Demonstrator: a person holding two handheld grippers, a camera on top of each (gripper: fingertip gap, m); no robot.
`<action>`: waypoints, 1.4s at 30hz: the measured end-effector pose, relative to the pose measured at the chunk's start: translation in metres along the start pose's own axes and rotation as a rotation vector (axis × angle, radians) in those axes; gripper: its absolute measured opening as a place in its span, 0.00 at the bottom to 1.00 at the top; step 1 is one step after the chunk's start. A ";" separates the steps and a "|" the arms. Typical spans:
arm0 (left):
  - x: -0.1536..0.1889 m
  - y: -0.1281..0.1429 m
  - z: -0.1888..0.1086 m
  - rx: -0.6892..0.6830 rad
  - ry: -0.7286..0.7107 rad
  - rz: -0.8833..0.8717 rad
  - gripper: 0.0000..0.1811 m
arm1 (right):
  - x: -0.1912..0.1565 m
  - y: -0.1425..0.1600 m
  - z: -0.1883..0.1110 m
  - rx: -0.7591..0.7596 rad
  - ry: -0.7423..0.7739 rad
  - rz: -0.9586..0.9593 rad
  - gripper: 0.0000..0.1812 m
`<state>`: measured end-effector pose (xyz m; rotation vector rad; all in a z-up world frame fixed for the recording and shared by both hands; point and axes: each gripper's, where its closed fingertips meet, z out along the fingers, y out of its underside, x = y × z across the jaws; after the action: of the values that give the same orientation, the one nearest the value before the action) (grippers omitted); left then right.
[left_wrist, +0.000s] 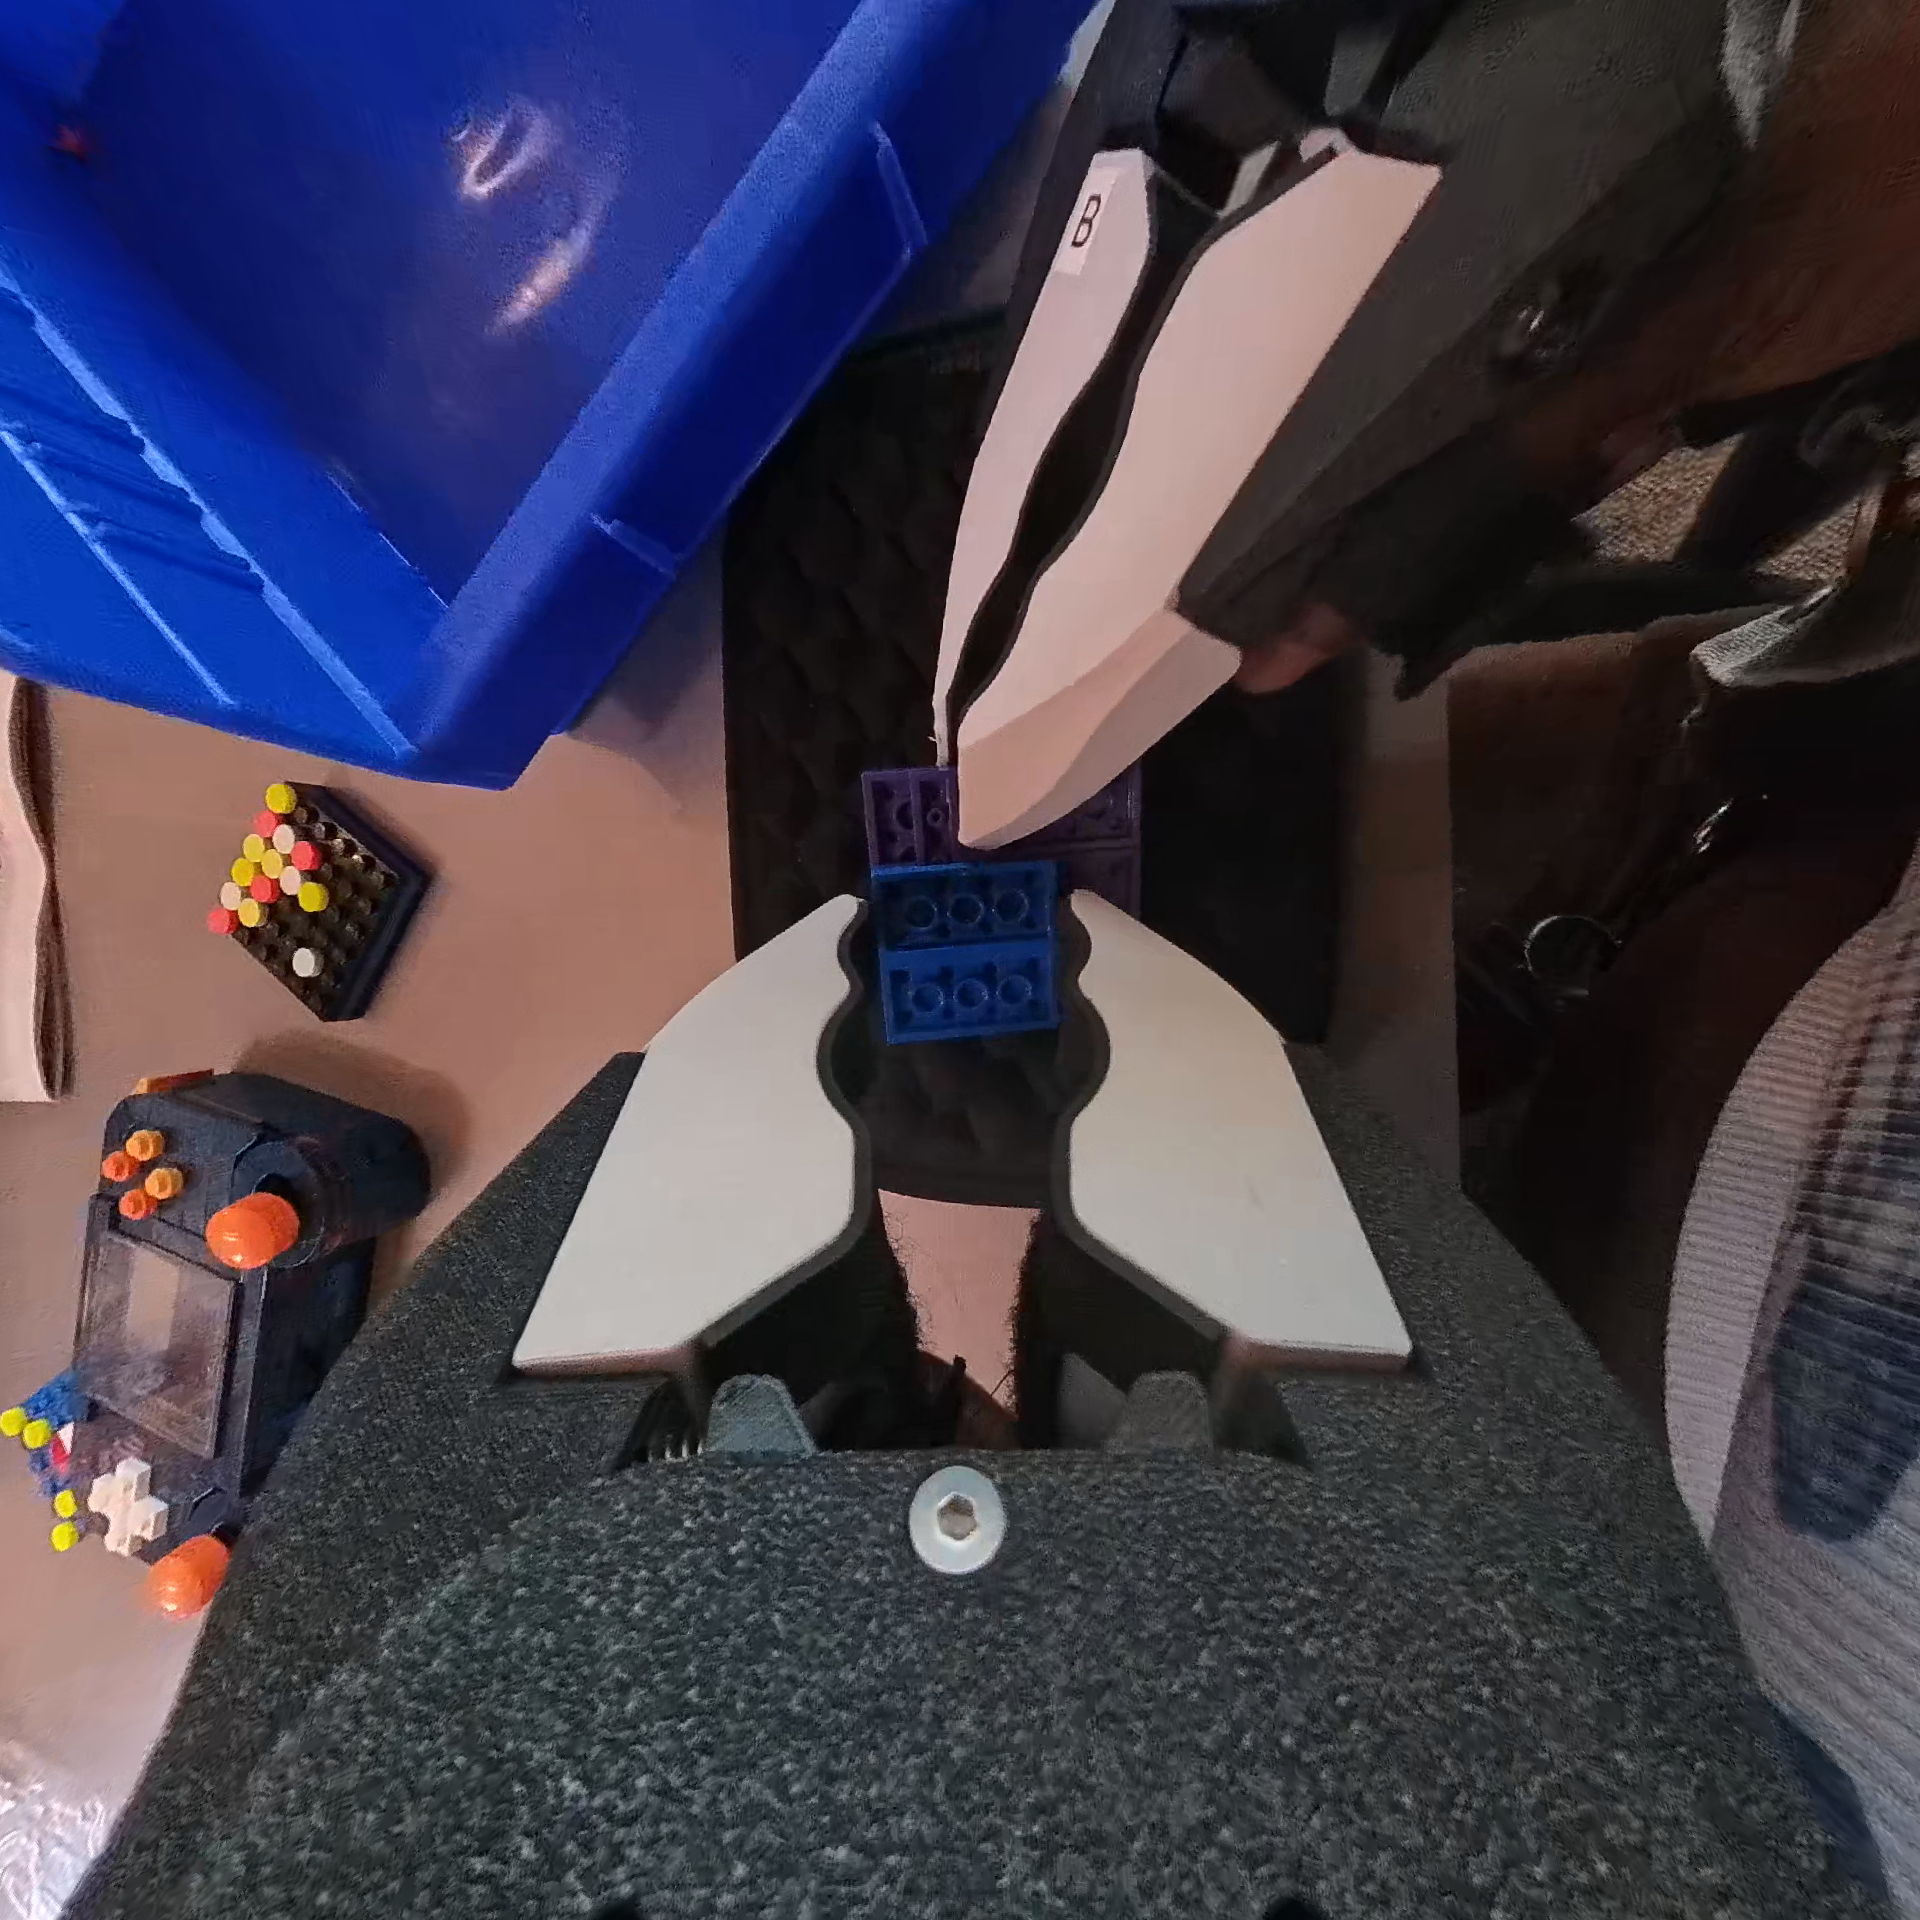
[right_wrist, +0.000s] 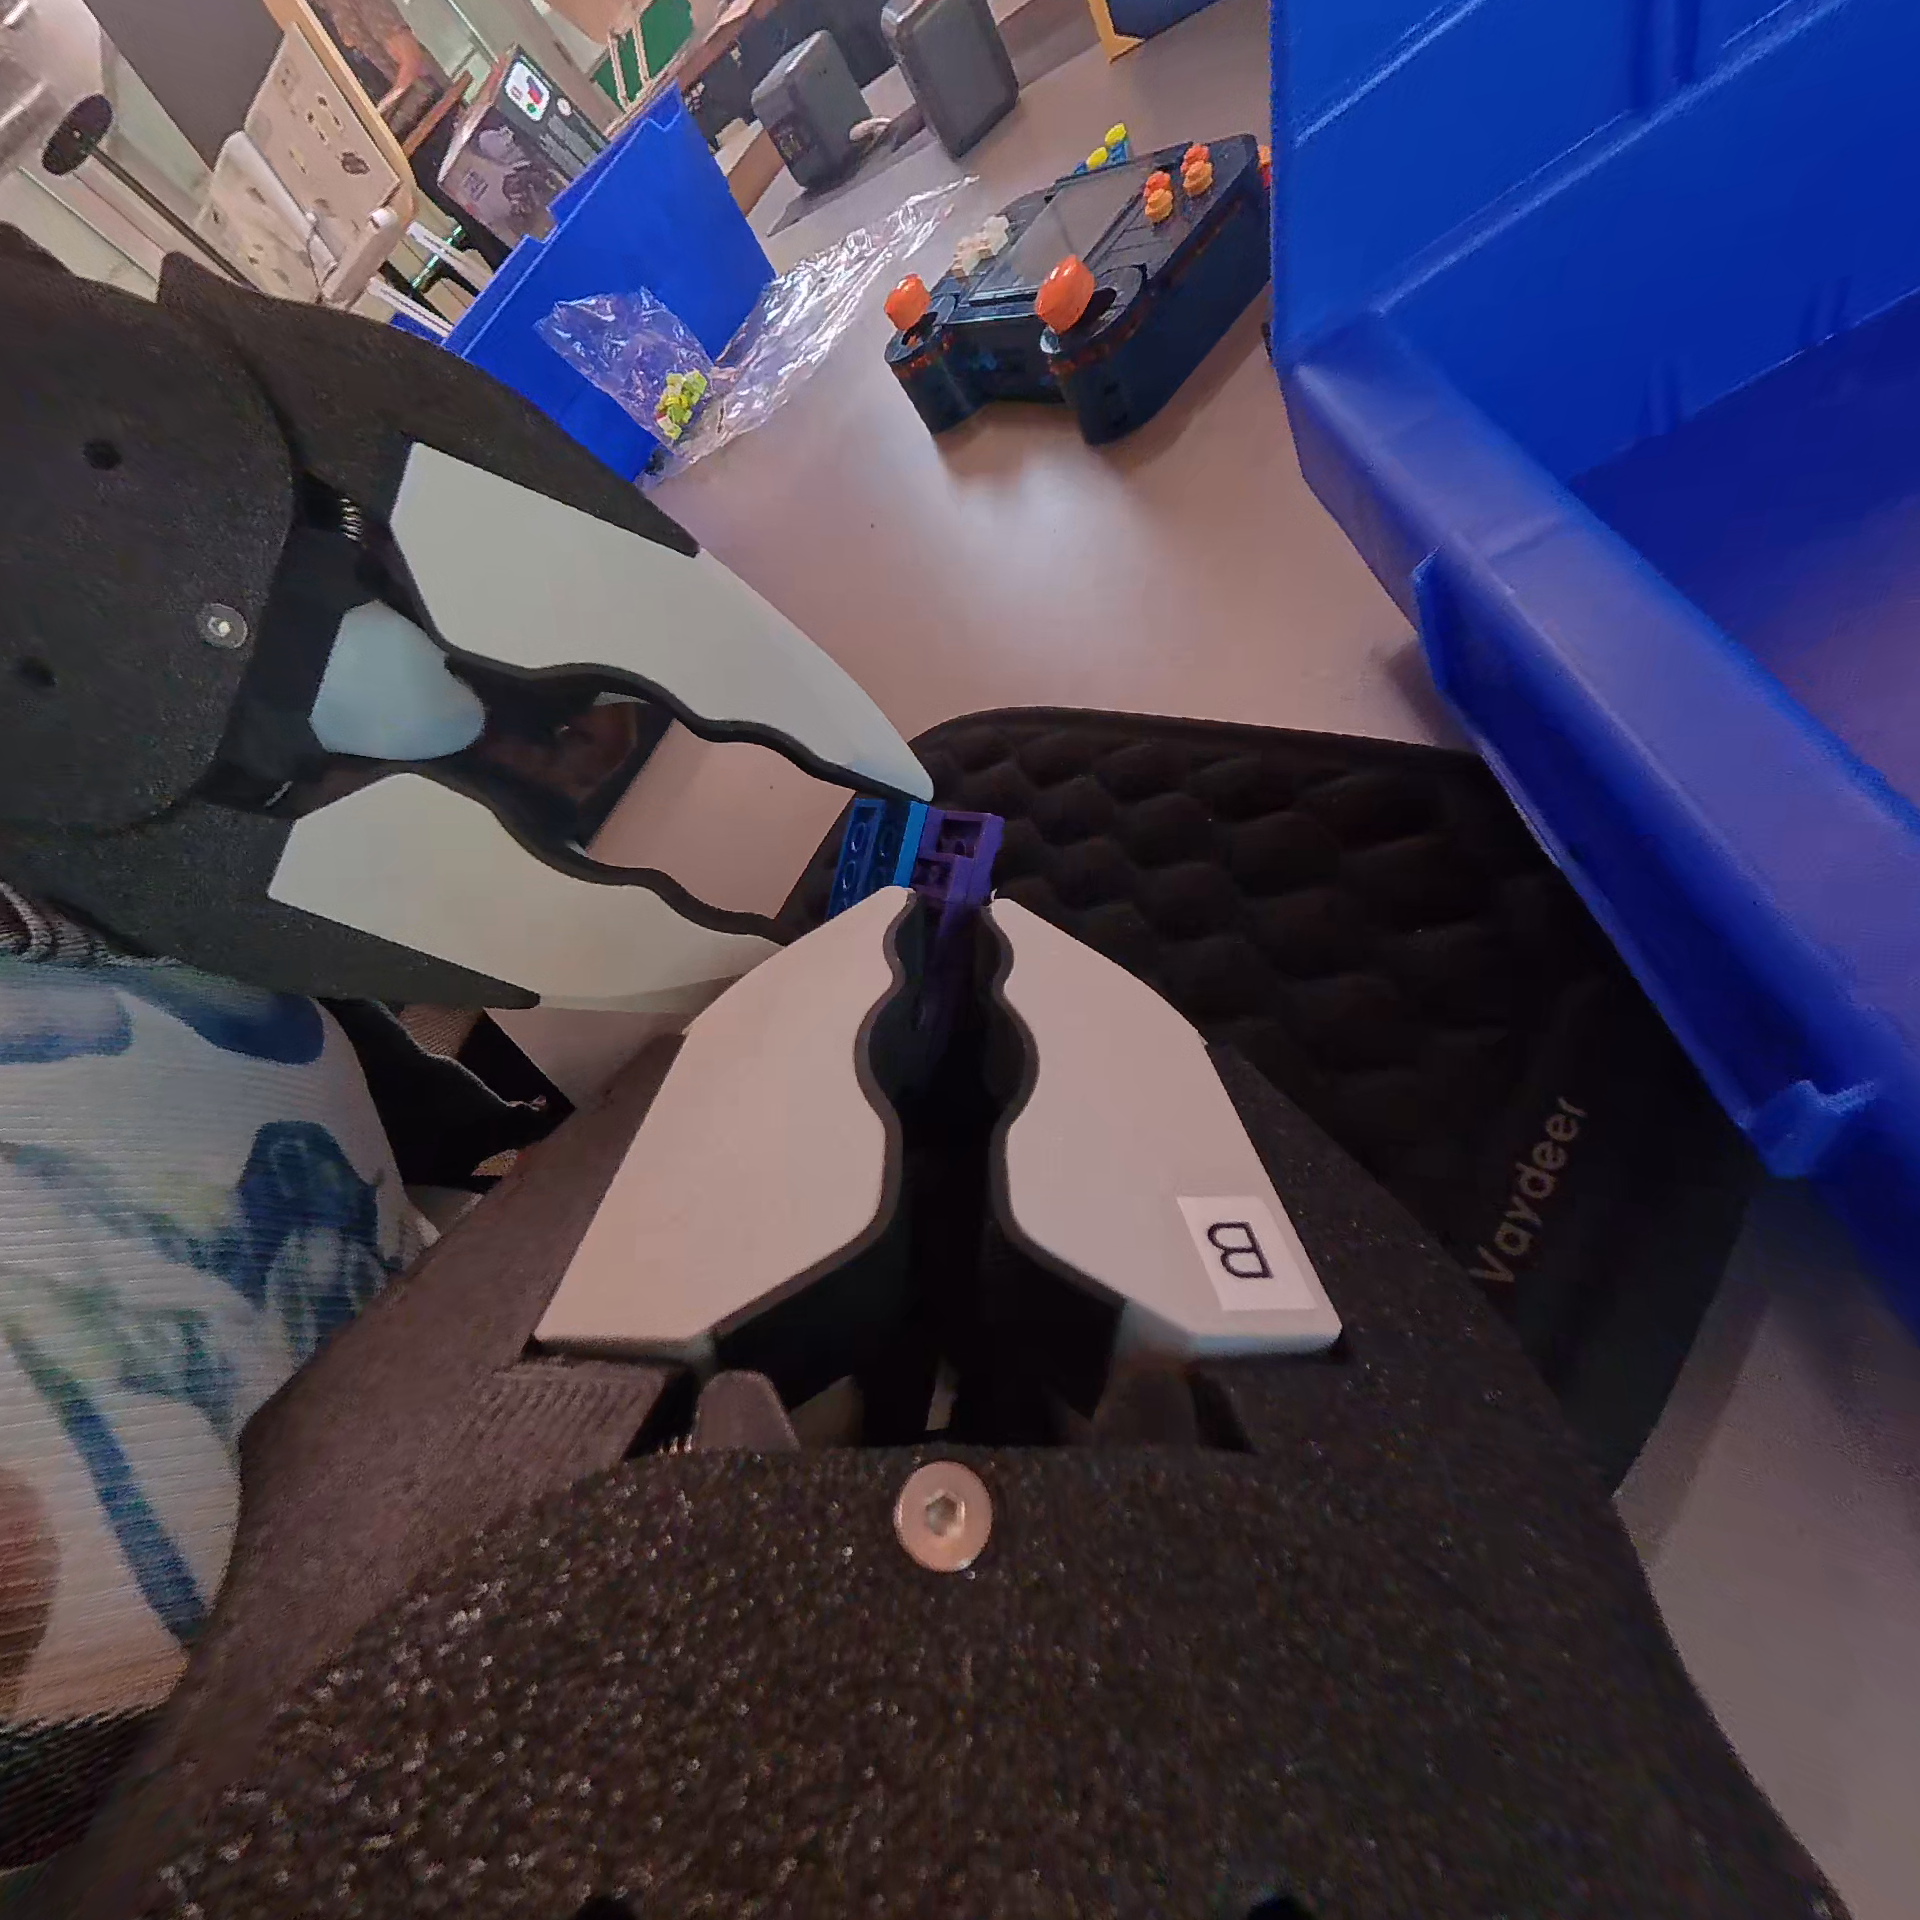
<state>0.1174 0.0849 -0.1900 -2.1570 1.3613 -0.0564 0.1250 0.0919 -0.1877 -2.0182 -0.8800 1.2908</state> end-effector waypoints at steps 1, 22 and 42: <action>0.000 0.000 0.000 0.001 0.002 -0.002 0.18 | 0.000 0.000 0.000 0.000 0.001 -0.001 0.06; 0.000 0.000 -0.001 0.082 -0.079 0.051 0.17 | 0.006 0.007 0.007 -0.044 0.058 -0.051 0.06; -0.039 -0.024 -0.056 0.565 0.033 -0.340 0.17 | 0.015 -0.016 -0.006 0.098 0.154 -0.065 0.05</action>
<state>0.0999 0.0996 -0.1210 -1.8706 0.8433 -0.5426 0.1320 0.1126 -0.1816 -1.9664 -0.7887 1.1051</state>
